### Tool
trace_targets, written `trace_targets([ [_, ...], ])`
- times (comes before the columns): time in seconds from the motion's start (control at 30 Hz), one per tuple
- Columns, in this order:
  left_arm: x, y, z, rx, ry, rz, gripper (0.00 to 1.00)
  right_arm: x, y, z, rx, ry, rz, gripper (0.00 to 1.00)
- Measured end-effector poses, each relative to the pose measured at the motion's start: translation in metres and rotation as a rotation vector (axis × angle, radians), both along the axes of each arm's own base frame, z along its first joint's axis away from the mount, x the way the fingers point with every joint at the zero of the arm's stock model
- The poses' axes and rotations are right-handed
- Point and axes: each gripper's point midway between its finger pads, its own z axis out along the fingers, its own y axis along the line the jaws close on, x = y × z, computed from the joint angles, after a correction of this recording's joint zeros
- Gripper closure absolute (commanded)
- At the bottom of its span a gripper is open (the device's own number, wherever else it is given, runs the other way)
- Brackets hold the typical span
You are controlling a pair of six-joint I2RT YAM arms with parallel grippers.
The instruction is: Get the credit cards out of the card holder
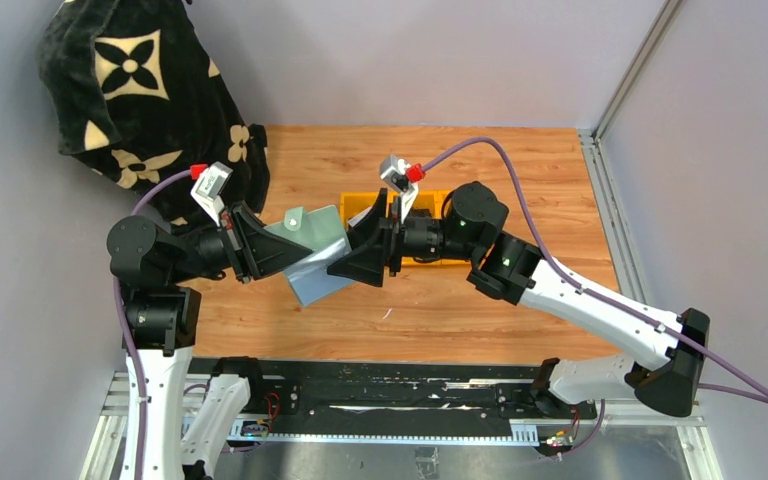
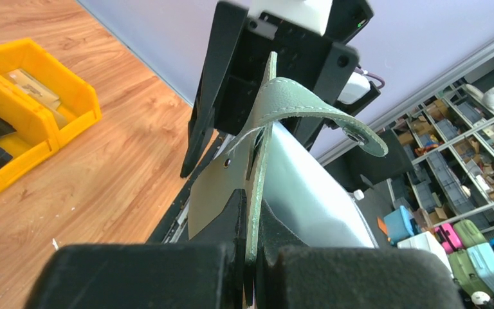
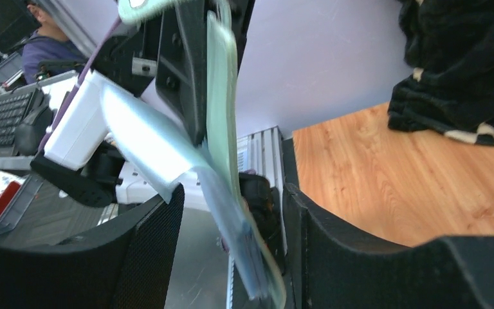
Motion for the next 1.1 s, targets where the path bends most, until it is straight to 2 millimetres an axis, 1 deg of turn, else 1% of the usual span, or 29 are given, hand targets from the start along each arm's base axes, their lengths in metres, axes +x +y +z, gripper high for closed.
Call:
trace_targets([
  [0.07,-0.001,0.000,0.003,0.000,-0.007,-0.001,1.00,-0.006,-0.004,-0.008,-0.010,0.016,0.019,0.38],
  [0.2,-0.003,0.000,0.011,0.001,-0.029,-0.003,1.00,-0.018,-0.014,-0.036,-0.049,0.054,0.052,0.39],
  [0.3,-0.004,0.000,0.015,0.000,-0.040,-0.003,1.00,-0.021,-0.017,-0.056,-0.084,0.080,0.061,0.43],
  [0.37,-0.005,0.000,0.015,-0.001,-0.039,-0.003,1.00,-0.022,-0.018,-0.063,-0.097,0.089,0.061,0.45],
  [0.53,-0.005,0.000,0.016,-0.006,-0.031,-0.004,1.00,-0.022,-0.019,-0.062,-0.096,0.089,0.061,0.55],
  [0.63,-0.005,0.000,0.018,-0.008,-0.029,-0.005,1.00,-0.022,-0.019,-0.062,-0.095,0.081,0.059,0.62],
  [0.73,-0.006,0.000,0.020,-0.010,-0.029,-0.005,1.00,-0.018,-0.019,-0.059,-0.098,0.070,0.038,0.68],
  [0.93,-0.007,0.000,0.025,-0.015,-0.039,-0.005,1.00,-0.006,-0.019,-0.043,-0.077,0.045,-0.034,0.72],
  [1.1,-0.007,0.000,0.026,-0.019,-0.041,-0.003,1.00,0.001,-0.017,-0.040,-0.073,0.044,-0.066,0.75],
])
